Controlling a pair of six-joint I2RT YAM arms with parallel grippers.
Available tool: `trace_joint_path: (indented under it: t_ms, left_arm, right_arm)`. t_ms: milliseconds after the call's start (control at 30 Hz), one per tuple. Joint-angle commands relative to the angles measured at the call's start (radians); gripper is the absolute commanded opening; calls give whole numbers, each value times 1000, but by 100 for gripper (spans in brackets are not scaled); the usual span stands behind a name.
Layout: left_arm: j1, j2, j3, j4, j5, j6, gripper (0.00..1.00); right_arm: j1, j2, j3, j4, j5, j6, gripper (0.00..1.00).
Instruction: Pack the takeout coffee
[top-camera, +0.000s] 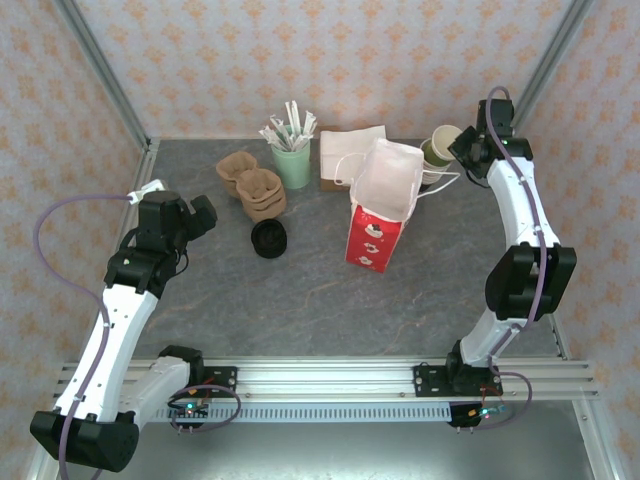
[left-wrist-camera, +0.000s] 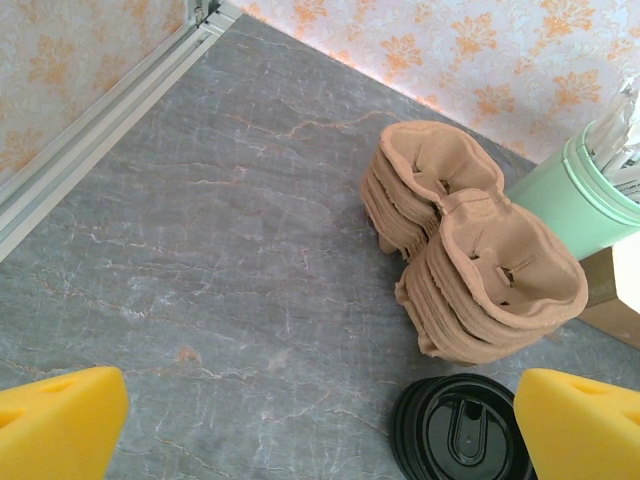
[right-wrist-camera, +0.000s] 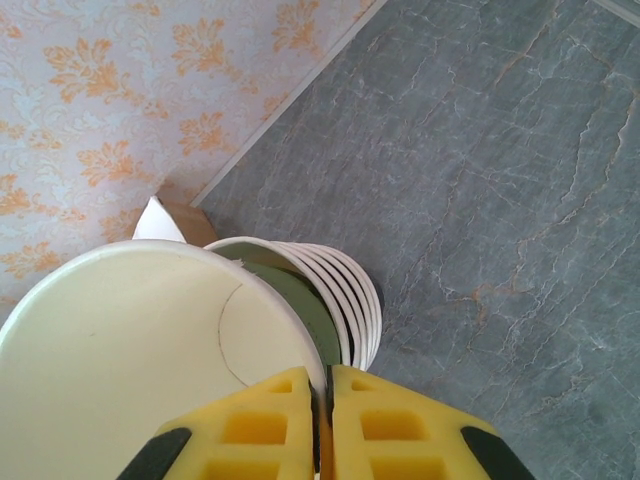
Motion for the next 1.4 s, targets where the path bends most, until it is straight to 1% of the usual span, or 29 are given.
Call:
trace_joint_path:
  t_ms: [0,500,667,900,1067,1200,1333,1367]
  left_arm:
    - [-8,-15,22,-33,10,-14,100]
    - [-8,-29,-3,-22,23,-21,100]
    - [-9,-29,-12,-13,34,-26,100]
    - [-8,-41,-10,-25,36,-21,100]
    - [-8,-61,-8,-33,41,-13,100]
    - [-8,-72,-4,-31,71,-3,100]
    - [-7,-84,-8,-43,102,15,100]
    - [-9,-87,-9,-46,107,18,100]
  right_arm:
    - [7,-38,50,-19,16,-4,11]
    - [11,-90,39,3,26,45,10]
    - [11,-142,-11,34,30,59,9]
    - [10,-235,-31,5,63,49,9]
    - [10,-342,-41,-43,104,19,9]
    - [8,-439,-50,-137,152,-35,9]
    - [5,-535,-114,-252,202,-81,9]
    - [5,-580,-139,-285,204,-94,9]
